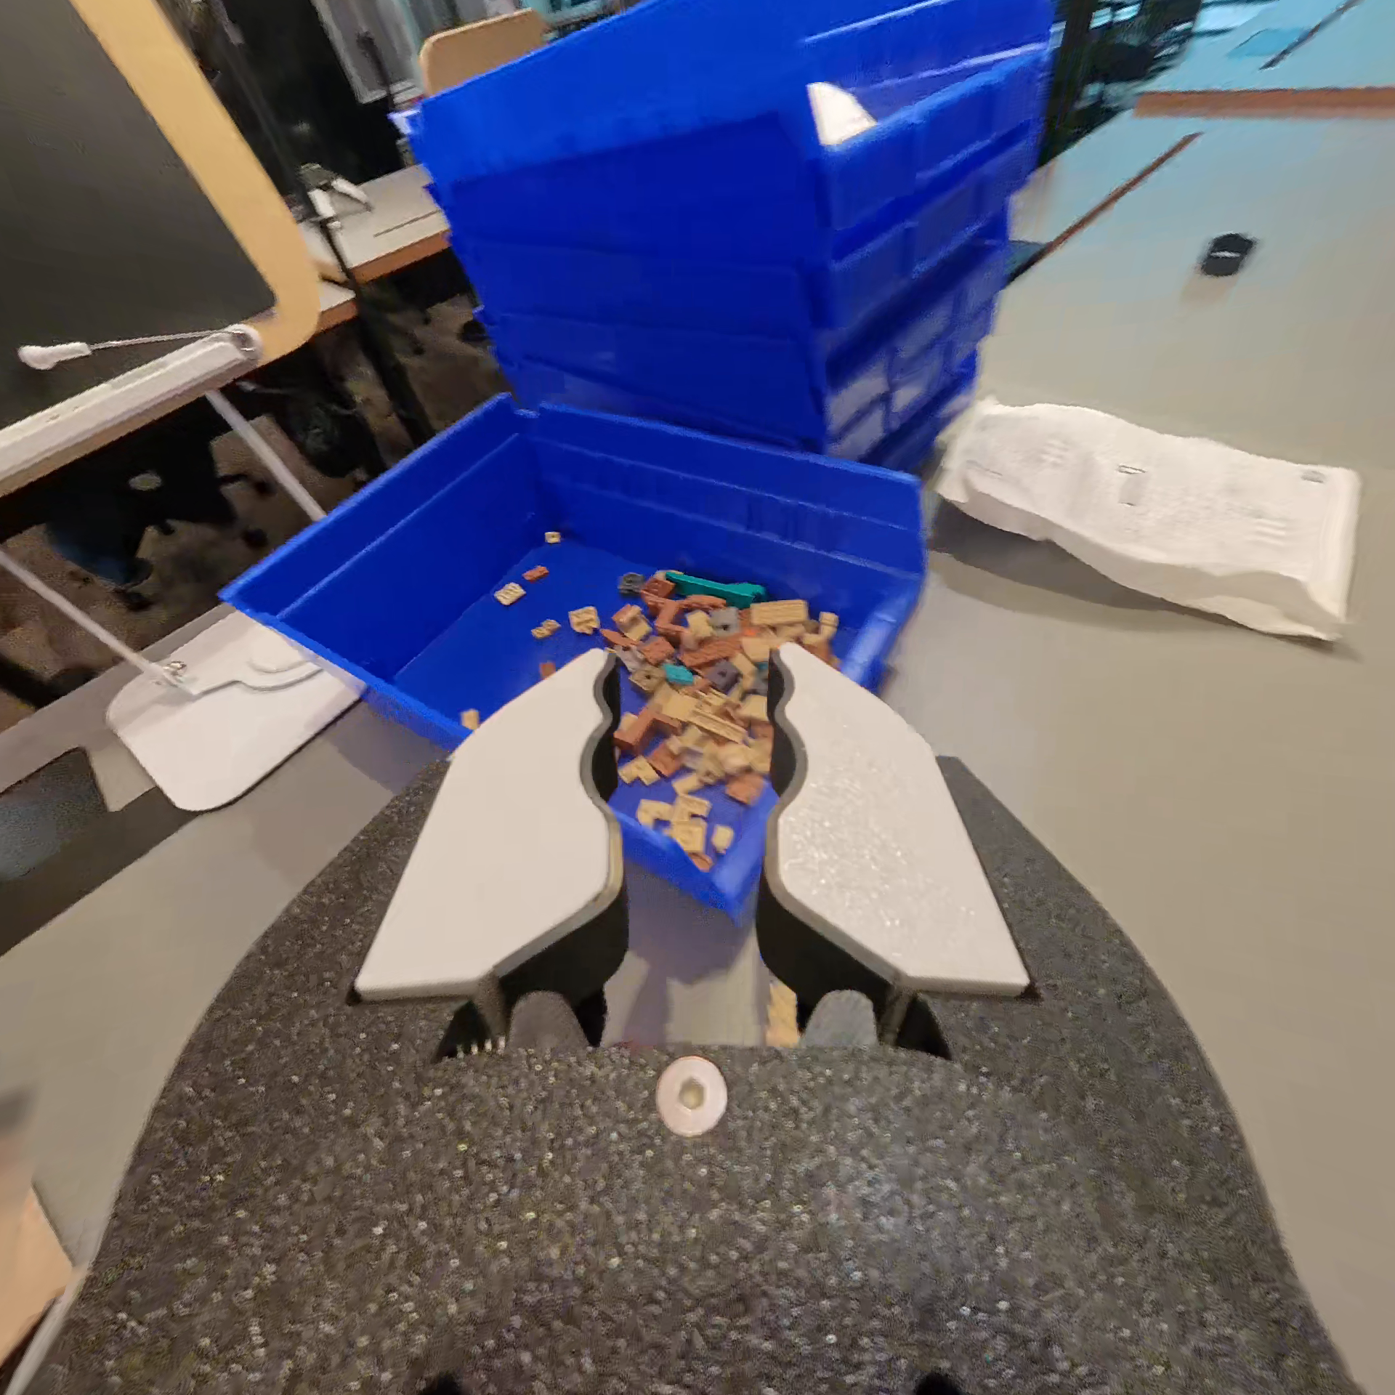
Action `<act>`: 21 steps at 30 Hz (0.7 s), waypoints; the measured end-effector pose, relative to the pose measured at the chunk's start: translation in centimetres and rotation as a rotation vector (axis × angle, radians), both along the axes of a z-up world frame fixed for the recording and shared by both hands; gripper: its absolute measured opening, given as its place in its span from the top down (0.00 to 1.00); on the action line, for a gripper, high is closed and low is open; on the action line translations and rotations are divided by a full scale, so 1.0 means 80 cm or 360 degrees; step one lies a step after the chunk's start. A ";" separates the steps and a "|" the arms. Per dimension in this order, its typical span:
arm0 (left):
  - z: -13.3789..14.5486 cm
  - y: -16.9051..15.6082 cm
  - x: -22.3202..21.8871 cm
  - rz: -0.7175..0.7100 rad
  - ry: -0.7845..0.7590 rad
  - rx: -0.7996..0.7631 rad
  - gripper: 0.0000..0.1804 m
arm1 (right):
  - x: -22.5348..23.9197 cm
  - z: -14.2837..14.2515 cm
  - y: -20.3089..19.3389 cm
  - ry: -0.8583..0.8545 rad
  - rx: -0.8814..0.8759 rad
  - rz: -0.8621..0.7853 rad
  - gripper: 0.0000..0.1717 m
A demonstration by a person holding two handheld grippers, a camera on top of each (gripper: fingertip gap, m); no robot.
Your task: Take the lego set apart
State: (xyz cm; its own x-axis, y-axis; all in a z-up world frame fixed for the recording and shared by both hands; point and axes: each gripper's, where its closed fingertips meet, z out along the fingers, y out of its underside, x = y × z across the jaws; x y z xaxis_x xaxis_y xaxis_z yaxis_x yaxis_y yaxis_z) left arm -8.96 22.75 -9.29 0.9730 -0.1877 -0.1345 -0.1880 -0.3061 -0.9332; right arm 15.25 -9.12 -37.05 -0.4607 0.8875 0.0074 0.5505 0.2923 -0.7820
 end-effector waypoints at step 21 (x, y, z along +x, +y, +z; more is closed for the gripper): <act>-0.200 -0.074 0.032 -0.0620 0.0207 -0.0672 0.77 | -0.229 0.165 0.348 0.0219 0.0542 -0.0134 0.88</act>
State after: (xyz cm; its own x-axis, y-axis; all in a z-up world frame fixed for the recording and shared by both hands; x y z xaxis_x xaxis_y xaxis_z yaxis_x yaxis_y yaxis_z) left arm -6.36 16.86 -25.31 0.8021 -0.5912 -0.0840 -0.4659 -0.5317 -0.7072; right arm -3.08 18.75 -23.89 -0.3606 0.8581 0.3655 0.4801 0.5067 -0.7160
